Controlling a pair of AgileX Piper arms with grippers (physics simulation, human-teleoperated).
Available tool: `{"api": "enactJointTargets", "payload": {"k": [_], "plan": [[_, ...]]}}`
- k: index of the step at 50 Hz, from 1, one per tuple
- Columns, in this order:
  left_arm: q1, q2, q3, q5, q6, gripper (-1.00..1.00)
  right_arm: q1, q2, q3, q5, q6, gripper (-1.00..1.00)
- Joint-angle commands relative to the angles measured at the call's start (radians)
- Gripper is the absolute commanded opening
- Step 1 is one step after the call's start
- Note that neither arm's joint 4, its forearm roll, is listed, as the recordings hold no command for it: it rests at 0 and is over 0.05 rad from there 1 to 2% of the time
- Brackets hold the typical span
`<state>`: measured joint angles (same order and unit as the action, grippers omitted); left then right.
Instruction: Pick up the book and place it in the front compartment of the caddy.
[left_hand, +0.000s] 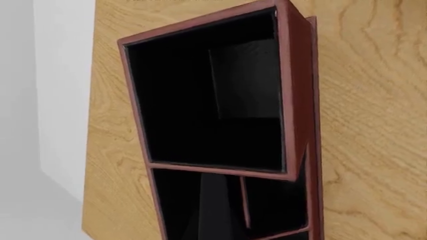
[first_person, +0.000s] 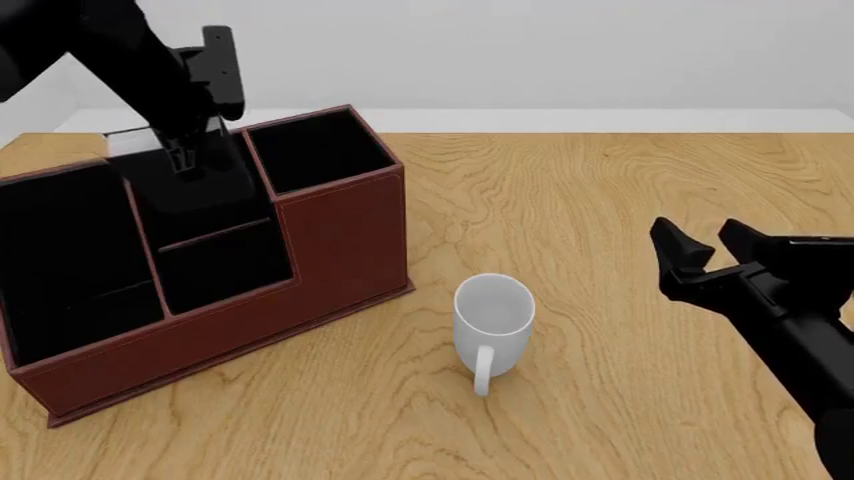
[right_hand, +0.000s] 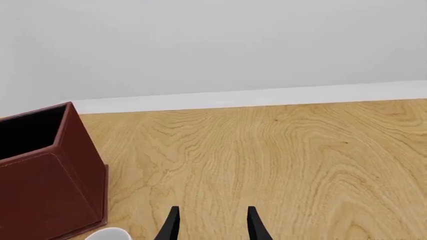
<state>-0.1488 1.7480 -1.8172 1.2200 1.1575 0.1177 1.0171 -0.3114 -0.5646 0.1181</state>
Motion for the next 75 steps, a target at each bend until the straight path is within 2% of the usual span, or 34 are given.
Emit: {"api": "enactJointTargets", "payload": {"k": [1,33,52,55,62,75], "plan": [[-0.012,0.015,-0.014,0.000,-0.003,-1.00,-0.002,0.006,0.001,-0.005,0.000,1.00],[-0.026,0.059,-0.031,0.000,-0.052,-1.00,0.000,0.027,0.000,-0.016,-0.002,1.00],[0.011,0.075,-0.003,0.000,-0.051,-1.00,-0.003,0.037,0.006,-0.029,0.001,1.00],[0.007,0.077,0.006,0.000,-0.068,-1.00,-0.005,0.036,0.006,-0.028,0.001,1.00],[0.036,0.082,0.018,-0.001,-0.048,-1.00,-0.003,0.035,0.010,-0.032,0.003,1.00],[0.006,0.112,-0.001,0.000,-0.090,-1.00,-0.007,0.039,0.014,-0.037,0.002,1.00]]}}
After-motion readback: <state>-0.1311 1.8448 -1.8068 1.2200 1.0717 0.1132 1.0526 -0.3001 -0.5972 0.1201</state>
